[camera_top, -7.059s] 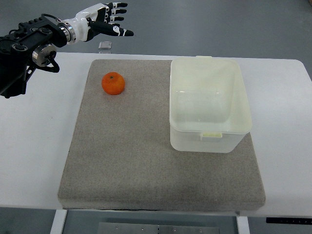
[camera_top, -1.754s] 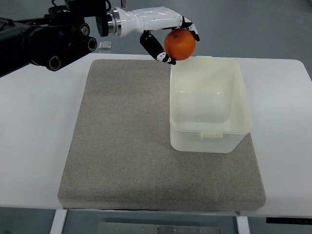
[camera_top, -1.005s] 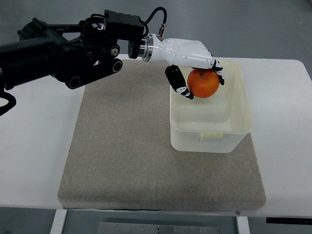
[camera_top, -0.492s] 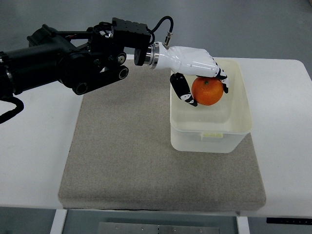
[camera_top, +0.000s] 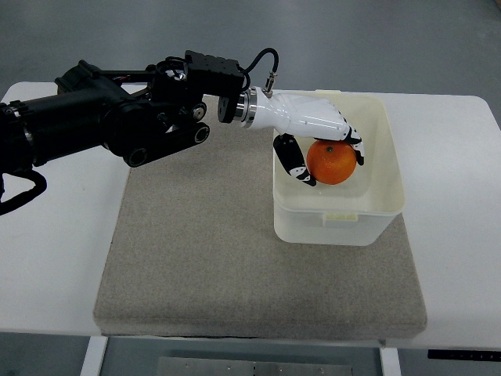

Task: Put orange in box with left hand
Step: 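Lower the held orange into the white box, then open the left hand fingers to release the orange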

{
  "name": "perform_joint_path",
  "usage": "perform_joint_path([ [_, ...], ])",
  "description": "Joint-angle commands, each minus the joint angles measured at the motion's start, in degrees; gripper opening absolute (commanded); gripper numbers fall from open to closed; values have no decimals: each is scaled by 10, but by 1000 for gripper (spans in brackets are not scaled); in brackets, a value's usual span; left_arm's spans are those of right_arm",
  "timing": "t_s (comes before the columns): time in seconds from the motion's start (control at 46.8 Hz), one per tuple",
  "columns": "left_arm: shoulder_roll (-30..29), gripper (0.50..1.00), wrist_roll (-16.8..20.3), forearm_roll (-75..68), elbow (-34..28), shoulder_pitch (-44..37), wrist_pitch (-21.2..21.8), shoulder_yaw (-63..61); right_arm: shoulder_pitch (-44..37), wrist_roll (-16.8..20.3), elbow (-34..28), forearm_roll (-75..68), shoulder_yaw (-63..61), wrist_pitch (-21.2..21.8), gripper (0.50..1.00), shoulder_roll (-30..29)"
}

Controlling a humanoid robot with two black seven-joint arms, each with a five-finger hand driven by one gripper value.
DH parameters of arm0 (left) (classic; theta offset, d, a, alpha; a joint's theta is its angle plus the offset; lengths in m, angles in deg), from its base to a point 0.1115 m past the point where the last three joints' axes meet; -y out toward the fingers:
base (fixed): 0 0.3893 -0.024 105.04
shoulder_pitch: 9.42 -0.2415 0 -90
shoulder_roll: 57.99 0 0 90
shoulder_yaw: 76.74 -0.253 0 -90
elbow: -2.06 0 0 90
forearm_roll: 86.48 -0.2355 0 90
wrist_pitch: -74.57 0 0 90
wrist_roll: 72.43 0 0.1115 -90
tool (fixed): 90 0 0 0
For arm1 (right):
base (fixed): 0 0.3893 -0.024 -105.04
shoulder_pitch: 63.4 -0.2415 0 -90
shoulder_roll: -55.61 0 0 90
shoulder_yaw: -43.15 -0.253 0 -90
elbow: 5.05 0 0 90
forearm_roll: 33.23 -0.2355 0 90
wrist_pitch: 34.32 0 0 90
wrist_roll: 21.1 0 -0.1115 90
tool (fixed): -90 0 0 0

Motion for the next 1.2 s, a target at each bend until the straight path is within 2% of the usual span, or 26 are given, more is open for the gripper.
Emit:
perform_joint_path([
  [0.0, 0, 500, 0, 0, 0, -3, 0, 0, 0, 0, 0, 0, 0, 0, 926, 0],
  [0.428, 8, 500, 0, 13, -8, -16, 12, 6, 0, 0, 0, 0, -1, 0, 926, 0],
  [0.449, 8, 510, 0, 13, -8, -17, 16, 6, 0, 0, 0, 0, 0, 0, 926, 0],
  [0.471, 8, 554, 0, 12, -8, -18, 20, 6, 0, 0, 0, 0, 0, 0, 926, 0],
  [0.492, 8, 572, 0, 10, -8, -20, 24, 6, 0, 0, 0, 0, 0, 0, 926, 0],
  [0.556, 11, 593, 0, 9, -7, -23, 30, 6, 0, 0, 0, 0, 0, 0, 926, 0],
  [0.62, 11, 713, 0, 11, -7, -24, 32, 6, 0, 0, 0, 0, 0, 0, 926, 0],
  [0.727, 11, 763, 0, 12, -6, -24, 33, 7, 0, 0, 0, 0, 0, 0, 926, 0],
  [0.791, 11, 773, 0, 14, -5, -24, 33, 7, 0, 0, 0, -1, 0, 0, 926, 0],
  [0.813, 11, 790, 0, 14, -6, -24, 33, 7, 0, 0, 0, -1, 0, 0, 926, 0],
  [0.856, 11, 870, 0, 15, -6, -24, 35, 7, 0, 0, 0, 0, 0, 0, 926, 0],
  [0.877, 11, 891, 0, 16, -6, -25, 35, 8, 0, 0, 0, 0, 0, 0, 926, 0],
  [0.92, 11, 902, 0, 15, -6, -30, 37, 8, 0, 0, 0, 0, 0, 0, 926, 0],
  [1.005, 11, 958, 0, 15, -6, -32, 47, 7, 0, 0, 0, -1, 0, 0, 926, 0],
  [1.176, 11, 966, 0, 14, -6, -32, 52, 7, 0, 0, 0, 0, 0, 0, 926, 0],
])
